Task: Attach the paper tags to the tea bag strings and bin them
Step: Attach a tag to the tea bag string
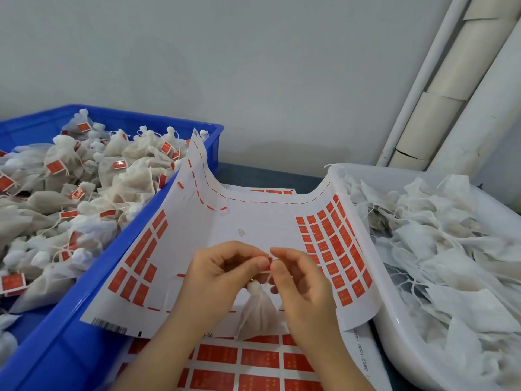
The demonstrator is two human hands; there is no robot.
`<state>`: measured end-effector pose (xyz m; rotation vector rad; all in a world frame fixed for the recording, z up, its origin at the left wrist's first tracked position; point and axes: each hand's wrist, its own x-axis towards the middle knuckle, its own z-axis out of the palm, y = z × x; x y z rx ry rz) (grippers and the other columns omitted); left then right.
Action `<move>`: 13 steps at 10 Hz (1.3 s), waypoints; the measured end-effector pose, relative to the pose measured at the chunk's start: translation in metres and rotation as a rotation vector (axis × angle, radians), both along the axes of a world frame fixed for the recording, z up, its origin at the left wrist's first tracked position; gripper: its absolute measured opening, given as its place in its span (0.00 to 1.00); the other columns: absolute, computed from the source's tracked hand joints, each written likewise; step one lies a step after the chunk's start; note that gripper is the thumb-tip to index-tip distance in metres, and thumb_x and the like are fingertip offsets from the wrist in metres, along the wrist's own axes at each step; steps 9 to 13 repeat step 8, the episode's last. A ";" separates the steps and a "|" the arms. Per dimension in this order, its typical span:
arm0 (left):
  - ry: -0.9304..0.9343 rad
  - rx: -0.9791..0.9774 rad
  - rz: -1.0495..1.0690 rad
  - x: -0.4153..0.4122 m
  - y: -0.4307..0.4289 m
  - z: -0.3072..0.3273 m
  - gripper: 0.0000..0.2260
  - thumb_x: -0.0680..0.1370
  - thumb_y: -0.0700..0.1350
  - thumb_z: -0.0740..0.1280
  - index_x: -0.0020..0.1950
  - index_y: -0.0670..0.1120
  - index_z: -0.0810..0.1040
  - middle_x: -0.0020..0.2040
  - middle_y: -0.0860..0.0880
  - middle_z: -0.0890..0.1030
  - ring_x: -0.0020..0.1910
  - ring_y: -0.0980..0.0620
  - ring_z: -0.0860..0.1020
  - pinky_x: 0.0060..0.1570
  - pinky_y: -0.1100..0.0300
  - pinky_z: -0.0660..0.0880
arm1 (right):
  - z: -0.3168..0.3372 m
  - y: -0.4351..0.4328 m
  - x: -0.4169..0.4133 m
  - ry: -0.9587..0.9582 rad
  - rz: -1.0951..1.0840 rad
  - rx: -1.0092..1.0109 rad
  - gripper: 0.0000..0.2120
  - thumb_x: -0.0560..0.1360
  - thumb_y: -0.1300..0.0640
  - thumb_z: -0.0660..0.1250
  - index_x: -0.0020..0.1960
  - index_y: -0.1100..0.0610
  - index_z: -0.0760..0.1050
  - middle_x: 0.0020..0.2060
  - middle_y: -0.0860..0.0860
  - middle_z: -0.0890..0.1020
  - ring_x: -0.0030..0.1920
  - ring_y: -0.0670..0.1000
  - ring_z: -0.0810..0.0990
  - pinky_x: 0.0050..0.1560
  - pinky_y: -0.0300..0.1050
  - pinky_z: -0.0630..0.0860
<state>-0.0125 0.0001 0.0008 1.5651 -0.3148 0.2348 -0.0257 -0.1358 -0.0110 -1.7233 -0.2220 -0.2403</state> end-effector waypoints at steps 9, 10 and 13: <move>0.309 -0.198 0.275 0.019 0.003 -0.015 0.09 0.81 0.47 0.58 0.46 0.47 0.76 0.34 0.51 0.82 0.33 0.55 0.82 0.29 0.68 0.75 | 0.115 0.101 0.069 -0.405 0.036 -0.120 0.06 0.73 0.55 0.70 0.46 0.51 0.73 0.38 0.41 0.78 0.41 0.43 0.79 0.39 0.31 0.75; 0.309 -0.198 0.275 0.019 0.003 -0.015 0.09 0.81 0.47 0.58 0.46 0.47 0.76 0.34 0.51 0.82 0.33 0.55 0.82 0.29 0.68 0.75 | 0.115 0.101 0.069 -0.405 0.036 -0.120 0.06 0.73 0.55 0.70 0.46 0.51 0.73 0.38 0.41 0.78 0.41 0.43 0.79 0.39 0.31 0.75; 0.309 -0.198 0.275 0.019 0.003 -0.015 0.09 0.81 0.47 0.58 0.46 0.47 0.76 0.34 0.51 0.82 0.33 0.55 0.82 0.29 0.68 0.75 | 0.115 0.101 0.069 -0.405 0.036 -0.120 0.06 0.73 0.55 0.70 0.46 0.51 0.73 0.38 0.41 0.78 0.41 0.43 0.79 0.39 0.31 0.75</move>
